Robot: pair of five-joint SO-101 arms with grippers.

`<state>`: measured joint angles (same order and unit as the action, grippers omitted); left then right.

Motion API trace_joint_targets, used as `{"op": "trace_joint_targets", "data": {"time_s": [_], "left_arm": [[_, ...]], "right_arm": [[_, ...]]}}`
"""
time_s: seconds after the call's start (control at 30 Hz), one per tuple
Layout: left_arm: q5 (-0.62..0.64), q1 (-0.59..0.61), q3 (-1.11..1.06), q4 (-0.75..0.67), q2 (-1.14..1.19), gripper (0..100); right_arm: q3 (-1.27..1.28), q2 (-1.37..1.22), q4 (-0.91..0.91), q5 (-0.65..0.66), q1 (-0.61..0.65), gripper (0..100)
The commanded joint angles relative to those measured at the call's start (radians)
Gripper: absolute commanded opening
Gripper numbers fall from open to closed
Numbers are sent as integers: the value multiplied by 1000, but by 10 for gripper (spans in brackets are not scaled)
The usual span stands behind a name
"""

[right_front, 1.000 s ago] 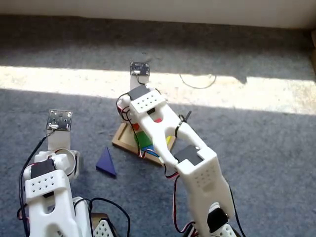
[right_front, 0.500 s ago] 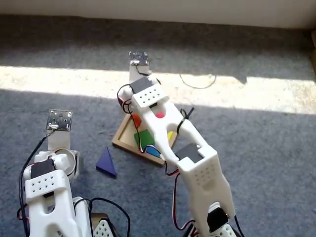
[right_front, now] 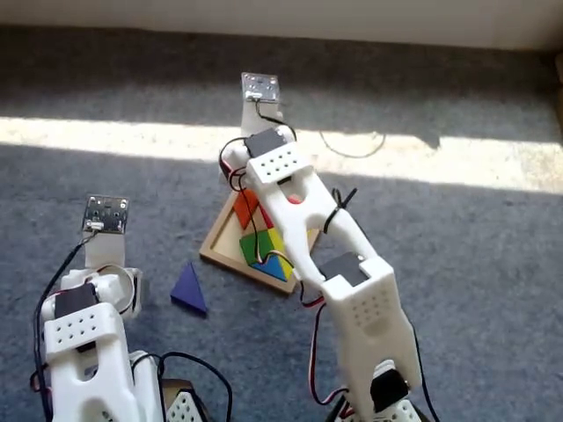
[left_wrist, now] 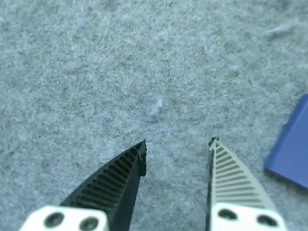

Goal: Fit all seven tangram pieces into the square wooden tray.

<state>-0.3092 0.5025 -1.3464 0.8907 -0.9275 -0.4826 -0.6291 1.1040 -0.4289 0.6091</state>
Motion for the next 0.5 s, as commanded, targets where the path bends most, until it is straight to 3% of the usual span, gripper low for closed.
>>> {"op": "trace_joint_targets", "data": {"time_s": [0.0, 0.47], "left_arm": [[3, 4, 5, -14, -19, 214], [3, 4, 5, -11, -19, 214]], "right_arm": [[-27, 31, -16, 8, -15, 5], [110, 35, 64, 11, 8, 5]]}}
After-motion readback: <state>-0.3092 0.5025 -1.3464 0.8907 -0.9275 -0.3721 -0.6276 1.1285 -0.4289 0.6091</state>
